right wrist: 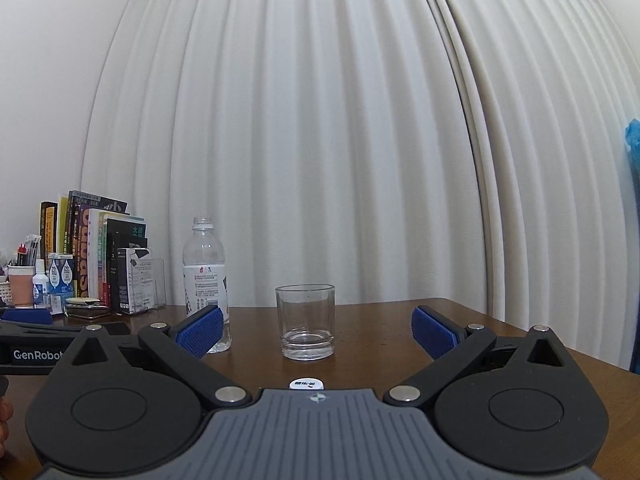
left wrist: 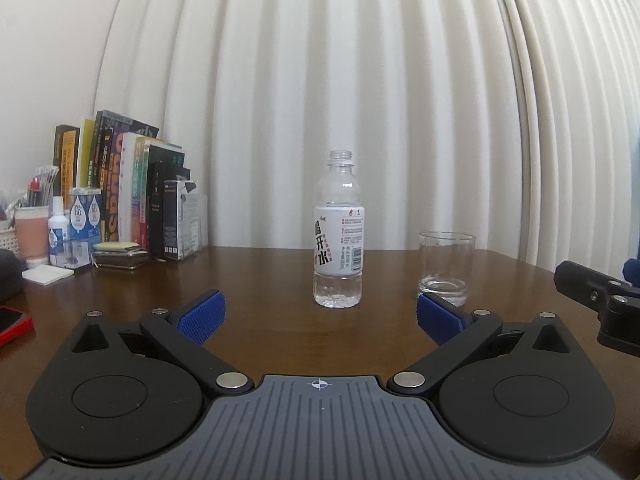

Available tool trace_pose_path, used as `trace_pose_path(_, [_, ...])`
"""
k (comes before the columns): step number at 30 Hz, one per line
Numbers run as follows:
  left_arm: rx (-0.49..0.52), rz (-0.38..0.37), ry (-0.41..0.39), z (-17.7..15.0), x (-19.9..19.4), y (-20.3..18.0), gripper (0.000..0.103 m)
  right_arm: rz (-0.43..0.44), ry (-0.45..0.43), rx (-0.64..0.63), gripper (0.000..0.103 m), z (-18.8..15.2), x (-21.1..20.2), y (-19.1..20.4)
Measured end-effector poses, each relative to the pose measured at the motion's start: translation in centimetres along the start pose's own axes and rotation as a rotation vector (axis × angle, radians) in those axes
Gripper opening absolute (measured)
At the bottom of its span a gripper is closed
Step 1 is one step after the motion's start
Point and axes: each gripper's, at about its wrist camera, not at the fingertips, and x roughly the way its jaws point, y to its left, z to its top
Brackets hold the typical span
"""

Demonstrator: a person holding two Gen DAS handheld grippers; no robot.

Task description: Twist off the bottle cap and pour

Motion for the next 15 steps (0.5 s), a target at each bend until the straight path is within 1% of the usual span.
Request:
trace_pose_path(2, [-0.009,0.006,0.003,0.02,-0.02,0.05,0.103,0.002,-0.002,-0.001,0.103,-0.01,-0.05,-0.01])
trace_pose_path(10, [0.035,0.007,-0.008,-0.09,-0.3,-0.45,0.103,0.008,-0.006,-0.002,0.103,-0.12,-0.11,0.06])
trace_pose_path(15, [0.028,0.001,-0.006,-0.1,-0.33,-0.34,0.103,0.01,-0.007,-0.001,0.103,-0.14,-0.16,0.03])
